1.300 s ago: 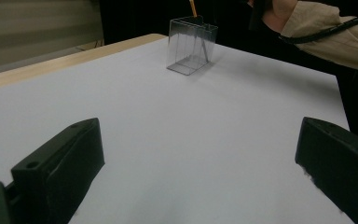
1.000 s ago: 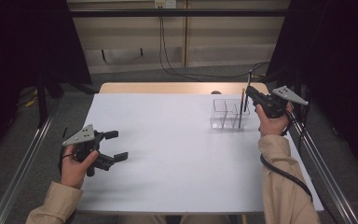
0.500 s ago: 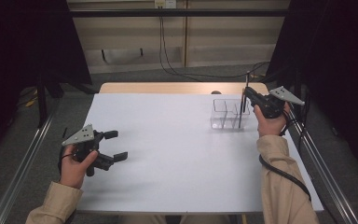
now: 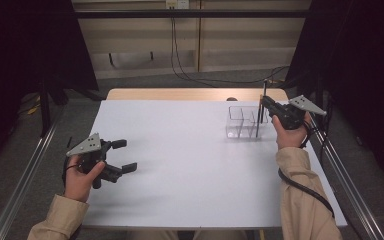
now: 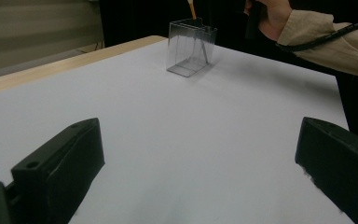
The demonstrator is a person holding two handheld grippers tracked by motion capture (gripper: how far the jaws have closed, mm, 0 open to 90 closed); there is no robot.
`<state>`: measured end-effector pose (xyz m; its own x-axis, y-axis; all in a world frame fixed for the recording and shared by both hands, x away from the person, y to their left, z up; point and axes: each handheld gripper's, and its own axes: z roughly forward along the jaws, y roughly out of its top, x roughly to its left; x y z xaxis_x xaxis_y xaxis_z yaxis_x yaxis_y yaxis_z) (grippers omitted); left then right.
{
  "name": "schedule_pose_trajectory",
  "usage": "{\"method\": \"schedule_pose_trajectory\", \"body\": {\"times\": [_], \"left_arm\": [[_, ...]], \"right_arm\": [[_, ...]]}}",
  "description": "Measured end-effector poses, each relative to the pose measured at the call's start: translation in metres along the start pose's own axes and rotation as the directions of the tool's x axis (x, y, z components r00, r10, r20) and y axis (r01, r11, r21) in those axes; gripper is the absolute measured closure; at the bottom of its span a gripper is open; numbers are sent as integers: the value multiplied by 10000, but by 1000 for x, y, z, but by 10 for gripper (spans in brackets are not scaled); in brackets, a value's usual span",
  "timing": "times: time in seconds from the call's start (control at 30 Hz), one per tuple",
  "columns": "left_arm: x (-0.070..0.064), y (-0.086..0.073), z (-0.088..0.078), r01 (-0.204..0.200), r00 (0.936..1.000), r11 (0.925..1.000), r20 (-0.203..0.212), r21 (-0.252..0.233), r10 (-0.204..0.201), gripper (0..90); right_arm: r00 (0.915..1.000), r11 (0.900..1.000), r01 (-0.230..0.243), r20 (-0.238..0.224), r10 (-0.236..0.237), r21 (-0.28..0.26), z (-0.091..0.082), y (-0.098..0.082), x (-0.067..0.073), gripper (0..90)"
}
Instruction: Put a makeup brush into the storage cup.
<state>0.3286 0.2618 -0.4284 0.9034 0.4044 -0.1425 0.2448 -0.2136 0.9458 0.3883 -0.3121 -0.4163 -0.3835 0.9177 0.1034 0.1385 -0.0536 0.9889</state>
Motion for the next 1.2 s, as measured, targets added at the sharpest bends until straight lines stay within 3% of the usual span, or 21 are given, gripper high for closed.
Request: {"method": "schedule_pose_trajectory", "body": {"times": [1.2], "left_arm": [[-1, 0, -1, 23, 10000, 10000, 29, -50, -23, 11]], "right_arm": [[9997, 9997, -137, -205, 140, 181, -10, -12, 6, 843]]}}
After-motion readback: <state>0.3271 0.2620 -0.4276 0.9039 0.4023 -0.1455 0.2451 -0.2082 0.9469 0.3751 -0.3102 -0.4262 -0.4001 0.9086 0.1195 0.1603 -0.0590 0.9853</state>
